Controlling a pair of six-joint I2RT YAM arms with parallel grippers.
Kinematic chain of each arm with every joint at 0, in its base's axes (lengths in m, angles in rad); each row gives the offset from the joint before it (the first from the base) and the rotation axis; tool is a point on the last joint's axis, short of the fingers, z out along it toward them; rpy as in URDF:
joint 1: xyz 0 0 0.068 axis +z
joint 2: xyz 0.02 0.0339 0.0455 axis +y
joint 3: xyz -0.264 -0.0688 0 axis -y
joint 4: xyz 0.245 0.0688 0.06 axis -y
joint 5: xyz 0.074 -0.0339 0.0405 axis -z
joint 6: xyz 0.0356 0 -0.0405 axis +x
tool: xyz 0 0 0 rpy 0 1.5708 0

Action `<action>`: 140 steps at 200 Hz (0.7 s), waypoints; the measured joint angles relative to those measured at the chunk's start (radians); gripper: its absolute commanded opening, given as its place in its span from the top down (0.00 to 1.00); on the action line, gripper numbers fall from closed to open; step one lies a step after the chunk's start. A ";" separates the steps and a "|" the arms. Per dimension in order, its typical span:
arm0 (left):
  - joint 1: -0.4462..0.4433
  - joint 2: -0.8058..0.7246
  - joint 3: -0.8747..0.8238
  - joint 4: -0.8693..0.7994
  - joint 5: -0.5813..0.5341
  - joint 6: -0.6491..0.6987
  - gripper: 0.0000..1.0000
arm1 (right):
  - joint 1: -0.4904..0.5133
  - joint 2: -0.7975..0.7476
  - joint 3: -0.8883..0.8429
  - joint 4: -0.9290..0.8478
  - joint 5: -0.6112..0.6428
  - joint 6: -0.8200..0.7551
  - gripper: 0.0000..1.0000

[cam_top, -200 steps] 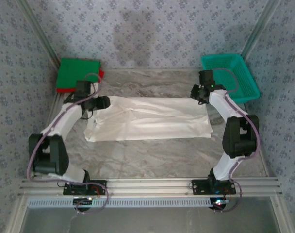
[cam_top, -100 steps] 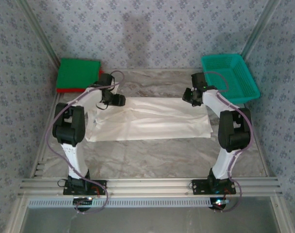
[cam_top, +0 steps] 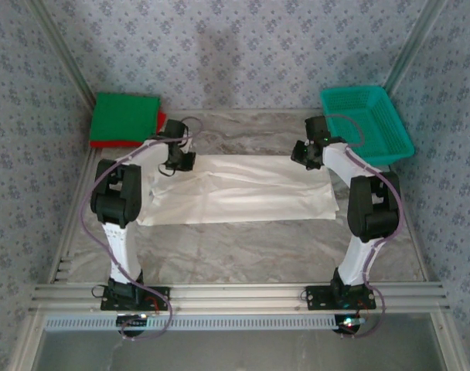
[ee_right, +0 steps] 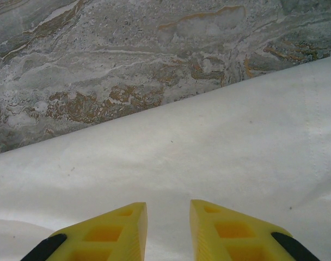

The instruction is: Fold and stack the t-shirts

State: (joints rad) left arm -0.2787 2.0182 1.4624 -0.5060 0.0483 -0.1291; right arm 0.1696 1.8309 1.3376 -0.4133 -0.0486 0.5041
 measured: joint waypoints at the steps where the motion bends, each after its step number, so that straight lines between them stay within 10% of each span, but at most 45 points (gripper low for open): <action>1: 0.000 -0.002 -0.002 0.000 -0.002 -0.003 1.00 | 0.000 0.000 0.000 0.000 0.000 0.000 0.71; 140: -0.273 -0.266 -0.274 -0.050 -0.235 -0.425 0.83 | -0.006 0.002 -0.006 0.003 -0.006 -0.015 0.68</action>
State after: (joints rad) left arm -0.5514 1.7523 1.1889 -0.5560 -0.1864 -0.5545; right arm 0.1635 1.8332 1.3312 -0.4107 -0.0544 0.4892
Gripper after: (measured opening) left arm 0.167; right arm 0.321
